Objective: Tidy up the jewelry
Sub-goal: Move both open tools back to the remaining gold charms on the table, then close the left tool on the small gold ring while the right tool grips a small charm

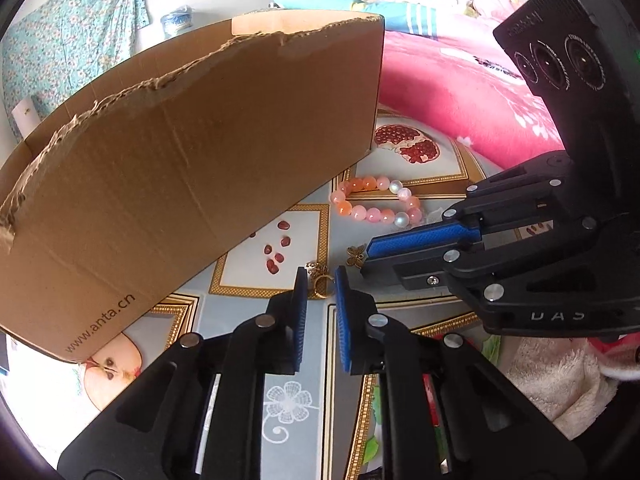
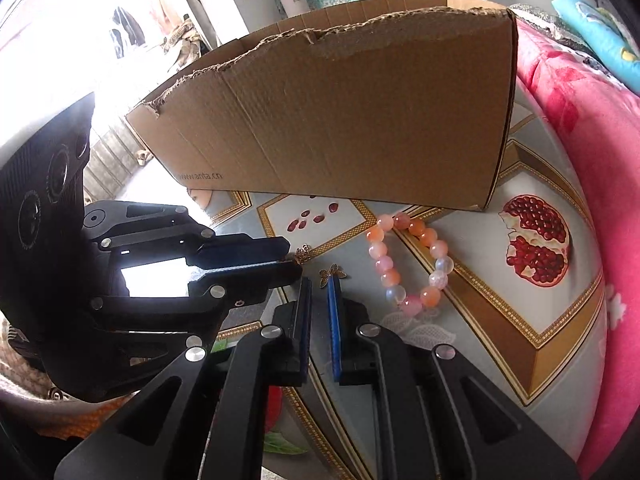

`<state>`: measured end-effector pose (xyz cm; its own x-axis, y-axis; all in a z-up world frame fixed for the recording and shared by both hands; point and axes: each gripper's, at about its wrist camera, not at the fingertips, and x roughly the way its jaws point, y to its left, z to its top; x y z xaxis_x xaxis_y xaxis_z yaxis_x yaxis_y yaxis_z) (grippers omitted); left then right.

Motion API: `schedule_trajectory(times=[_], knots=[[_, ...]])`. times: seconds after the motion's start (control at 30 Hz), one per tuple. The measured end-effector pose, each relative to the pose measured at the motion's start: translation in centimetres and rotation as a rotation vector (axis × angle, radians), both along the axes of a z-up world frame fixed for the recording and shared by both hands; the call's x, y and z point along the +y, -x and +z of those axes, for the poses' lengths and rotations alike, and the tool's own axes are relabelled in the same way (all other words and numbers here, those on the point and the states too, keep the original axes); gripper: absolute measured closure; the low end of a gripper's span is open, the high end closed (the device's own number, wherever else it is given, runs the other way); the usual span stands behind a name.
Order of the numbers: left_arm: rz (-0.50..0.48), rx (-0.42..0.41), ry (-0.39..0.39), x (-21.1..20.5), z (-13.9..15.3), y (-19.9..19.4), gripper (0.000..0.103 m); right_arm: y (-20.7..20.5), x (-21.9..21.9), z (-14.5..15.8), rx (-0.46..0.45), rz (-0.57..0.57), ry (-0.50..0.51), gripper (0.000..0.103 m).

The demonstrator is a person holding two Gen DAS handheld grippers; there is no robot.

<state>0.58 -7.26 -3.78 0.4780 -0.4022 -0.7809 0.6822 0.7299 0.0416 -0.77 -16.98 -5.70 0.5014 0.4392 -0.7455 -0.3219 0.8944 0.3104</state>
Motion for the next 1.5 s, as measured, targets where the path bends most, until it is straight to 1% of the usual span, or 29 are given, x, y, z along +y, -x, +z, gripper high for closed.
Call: schedule_trajectory(times=[0.23,0.3,0.33,0.47,0.6,0.73,0.8,1.0,1.2,1.4,1.5], knots=[[-0.007,0.012,-0.022,-0.6,0.1,-0.3,0.090,0.3,-0.6,-0.1,-0.001,-0.014,-0.022,0.094],[-0.004,0.015,-0.023,-0.7,0.1,-0.3,0.091,0.4,-0.7,-0.1,-0.002,-0.018,-0.027,0.094],[-0.003,0.015,-0.023,-0.9,0.0,-0.4,0.093,0.4,-0.8,-0.1,-0.003,-0.020,-0.030,0.094],[0.009,0.011,-0.021,-0.5,0.0,-0.3,0.093,0.6,-0.9,-0.1,-0.008,-0.023,-0.028,0.094],[0.056,0.014,-0.019,0.8,0.0,-0.3,0.093,0.8,-0.4,0.3,-0.021,-0.010,-0.008,0.094],[0.107,0.021,0.003,2.3,-0.1,-0.4,0.093,0.8,0.6,1.3,-0.073,0.016,0.004,0.093],[0.120,0.017,0.008,2.7,-0.1,-0.3,0.093,0.3,1.2,1.4,-0.085,0.018,0.024,0.093],[0.131,0.004,0.004,3.0,-0.1,-0.1,0.093,-0.5,3.2,1.1,-0.121,0.054,0.135,0.093],[0.131,0.005,0.011,3.2,-0.1,0.0,0.093,-0.5,4.2,0.7,-0.122,0.077,0.201,0.093],[0.133,0.004,0.013,3.2,-0.1,0.0,0.093,-0.7,5.1,0.6,-0.109,0.084,0.225,0.093],[0.130,0.002,0.012,3.2,-0.1,0.0,0.093,-1.2,5.4,0.7,-0.076,0.094,0.216,0.098]])
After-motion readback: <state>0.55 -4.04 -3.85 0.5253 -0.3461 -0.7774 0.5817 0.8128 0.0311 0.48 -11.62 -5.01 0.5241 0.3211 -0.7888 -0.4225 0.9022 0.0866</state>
